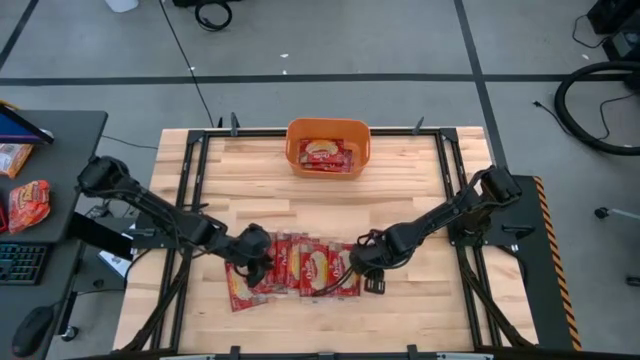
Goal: Sort popcorn bags into baskets
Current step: Put the red popcorn bag into the orange bin
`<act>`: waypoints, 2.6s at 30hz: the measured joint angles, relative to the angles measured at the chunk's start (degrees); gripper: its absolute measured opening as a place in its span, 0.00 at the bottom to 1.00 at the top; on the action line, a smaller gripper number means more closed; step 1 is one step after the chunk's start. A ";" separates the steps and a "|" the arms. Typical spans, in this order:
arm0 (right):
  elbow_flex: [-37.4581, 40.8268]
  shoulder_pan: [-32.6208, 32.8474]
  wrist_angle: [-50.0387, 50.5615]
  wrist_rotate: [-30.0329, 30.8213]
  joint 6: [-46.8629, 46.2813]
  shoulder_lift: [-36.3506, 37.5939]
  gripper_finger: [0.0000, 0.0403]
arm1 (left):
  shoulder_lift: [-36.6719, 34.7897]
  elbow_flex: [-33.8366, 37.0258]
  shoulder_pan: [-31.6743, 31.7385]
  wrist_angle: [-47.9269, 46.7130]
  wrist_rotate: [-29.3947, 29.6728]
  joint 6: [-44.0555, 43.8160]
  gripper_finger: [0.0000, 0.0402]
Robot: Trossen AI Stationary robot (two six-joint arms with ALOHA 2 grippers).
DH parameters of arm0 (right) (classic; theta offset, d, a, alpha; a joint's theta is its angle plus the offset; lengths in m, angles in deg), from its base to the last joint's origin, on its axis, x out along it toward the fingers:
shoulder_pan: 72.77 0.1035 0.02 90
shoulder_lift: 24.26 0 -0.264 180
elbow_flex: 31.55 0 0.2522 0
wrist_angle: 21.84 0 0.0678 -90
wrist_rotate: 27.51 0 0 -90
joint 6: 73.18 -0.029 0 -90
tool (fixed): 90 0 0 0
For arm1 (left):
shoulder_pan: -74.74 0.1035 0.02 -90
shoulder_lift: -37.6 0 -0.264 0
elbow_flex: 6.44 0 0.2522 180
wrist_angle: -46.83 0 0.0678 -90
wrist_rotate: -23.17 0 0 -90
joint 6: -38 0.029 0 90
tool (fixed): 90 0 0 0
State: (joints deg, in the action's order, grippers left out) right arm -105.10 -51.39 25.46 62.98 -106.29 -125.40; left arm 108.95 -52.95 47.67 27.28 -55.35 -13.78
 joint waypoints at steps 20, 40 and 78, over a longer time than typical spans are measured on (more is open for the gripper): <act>-8.00 -7.94 -33.81 4.67 19.73 -13.12 0.37 | 8.57 0.02 -1.65 5.03 0.58 -4.61 0.32; -19.90 -3.33 16.26 6.13 -4.55 -8.54 0.36 | 8.50 0.02 -2.79 6.70 -2.33 -7.67 0.32; -16.83 3.72 18.62 9.33 -51.09 -10.50 0.40 | 8.50 0.02 -2.72 8.91 -8.38 -3.29 0.32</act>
State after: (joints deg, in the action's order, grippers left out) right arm -121.93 -47.68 44.08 72.32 -157.38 -135.90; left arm 117.45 -52.93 44.94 36.18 -63.73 -17.07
